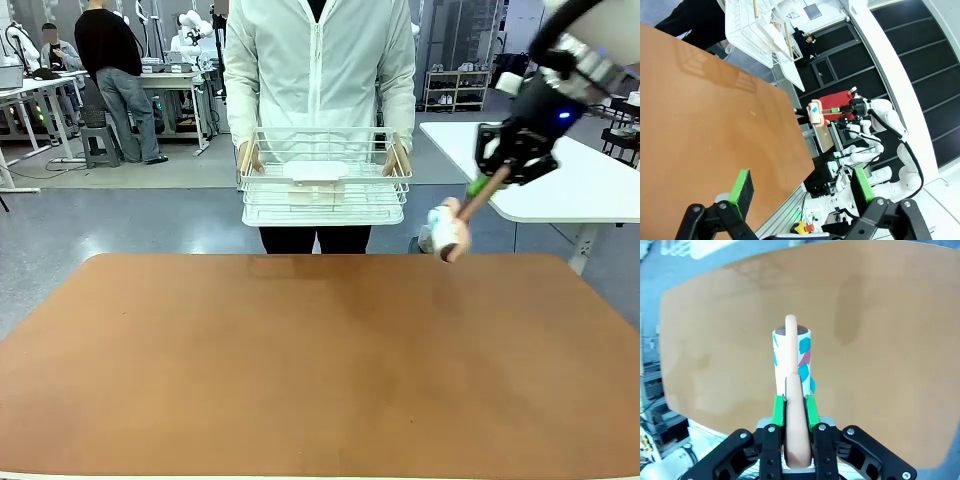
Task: Clean the table.
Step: Clean the table with the Lint Roller when the human lifts the Dish drying rack.
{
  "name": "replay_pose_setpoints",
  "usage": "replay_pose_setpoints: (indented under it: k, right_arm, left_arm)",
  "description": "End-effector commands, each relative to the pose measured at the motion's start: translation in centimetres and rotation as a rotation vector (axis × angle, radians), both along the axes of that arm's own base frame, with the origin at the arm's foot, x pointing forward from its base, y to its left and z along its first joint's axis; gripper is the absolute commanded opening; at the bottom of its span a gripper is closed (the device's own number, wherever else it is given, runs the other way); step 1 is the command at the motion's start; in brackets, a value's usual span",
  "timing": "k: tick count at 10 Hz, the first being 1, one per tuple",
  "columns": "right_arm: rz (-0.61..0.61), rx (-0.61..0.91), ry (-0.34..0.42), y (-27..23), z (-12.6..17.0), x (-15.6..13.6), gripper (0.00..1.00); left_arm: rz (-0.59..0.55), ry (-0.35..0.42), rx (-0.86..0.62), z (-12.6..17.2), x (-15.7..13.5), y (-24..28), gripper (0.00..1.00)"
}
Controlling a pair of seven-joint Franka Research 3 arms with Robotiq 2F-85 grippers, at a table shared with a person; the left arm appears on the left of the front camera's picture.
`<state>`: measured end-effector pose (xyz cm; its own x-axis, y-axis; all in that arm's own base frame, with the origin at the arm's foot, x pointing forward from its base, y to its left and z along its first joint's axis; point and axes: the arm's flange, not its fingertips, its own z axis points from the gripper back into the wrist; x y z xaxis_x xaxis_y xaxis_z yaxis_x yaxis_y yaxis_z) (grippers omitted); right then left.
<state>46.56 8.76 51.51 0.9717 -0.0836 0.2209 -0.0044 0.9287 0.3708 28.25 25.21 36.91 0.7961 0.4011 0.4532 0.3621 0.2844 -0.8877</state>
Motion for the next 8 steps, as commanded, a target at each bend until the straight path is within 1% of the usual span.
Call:
replay_pose_setpoints:
  k: [1, 4, 5, 6, 7, 8]
  right_arm:
    - [-0.014, -0.122, 0.000, -1.1, 1.1, -4.0, 0.21]
    - [-0.043, -0.219, -0.043, -1.7, -0.7, -9.0, 0.21]
    - [-0.045, -0.196, -0.074, -2.2, -1.4, -10.4, 0.21]
    - [-0.037, -0.187, -0.098, -2.4, -2.1, -10.5, 0.21]
    - [-0.024, -0.197, -0.082, -2.1, -2.7, -9.4, 0.21]
    - [-0.006, -0.197, -0.051, -2.7, -1.5, -9.9, 0.21]
  left_arm:
    - [-0.001, -0.022, -0.011, 0.0, -0.2, 0.2, 1.00]
    - [-0.001, -0.022, -0.011, 0.0, -0.2, 0.2, 1.00]
    - [-0.001, -0.022, -0.011, 0.0, -0.2, 0.2, 1.00]
    - [-0.001, -0.022, -0.011, 0.0, -0.2, 0.2, 1.00]
    - [-0.001, -0.022, -0.011, 0.0, -0.2, 0.2, 1.00]
    - [-0.001, -0.022, -0.011, 0.0, -0.2, 0.2, 1.00]
